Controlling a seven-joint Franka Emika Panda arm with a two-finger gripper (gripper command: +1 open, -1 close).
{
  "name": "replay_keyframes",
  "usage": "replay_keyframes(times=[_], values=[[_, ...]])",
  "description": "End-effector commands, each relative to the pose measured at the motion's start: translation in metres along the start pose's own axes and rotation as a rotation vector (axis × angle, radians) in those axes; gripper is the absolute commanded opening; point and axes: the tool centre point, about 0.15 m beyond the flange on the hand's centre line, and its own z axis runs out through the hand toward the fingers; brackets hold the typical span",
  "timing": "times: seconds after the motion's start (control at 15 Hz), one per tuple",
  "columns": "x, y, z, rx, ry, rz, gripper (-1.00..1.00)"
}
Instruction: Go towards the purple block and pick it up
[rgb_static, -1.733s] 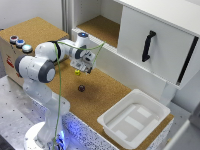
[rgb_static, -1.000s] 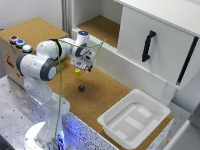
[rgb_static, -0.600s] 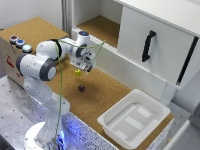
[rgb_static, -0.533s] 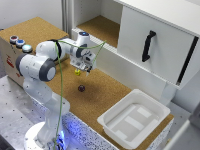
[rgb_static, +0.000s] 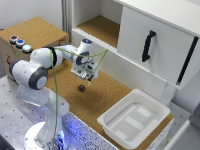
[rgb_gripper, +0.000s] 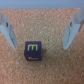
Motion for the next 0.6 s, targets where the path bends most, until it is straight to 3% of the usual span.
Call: replay_keyframes(times=[0.0,0.53], values=[[-0.017,-0.007,0.017,0.05,0.041,-0.03,1.0],[0.004,-0.021,0.044,-0.006,0.038,-0.029,1.0]])
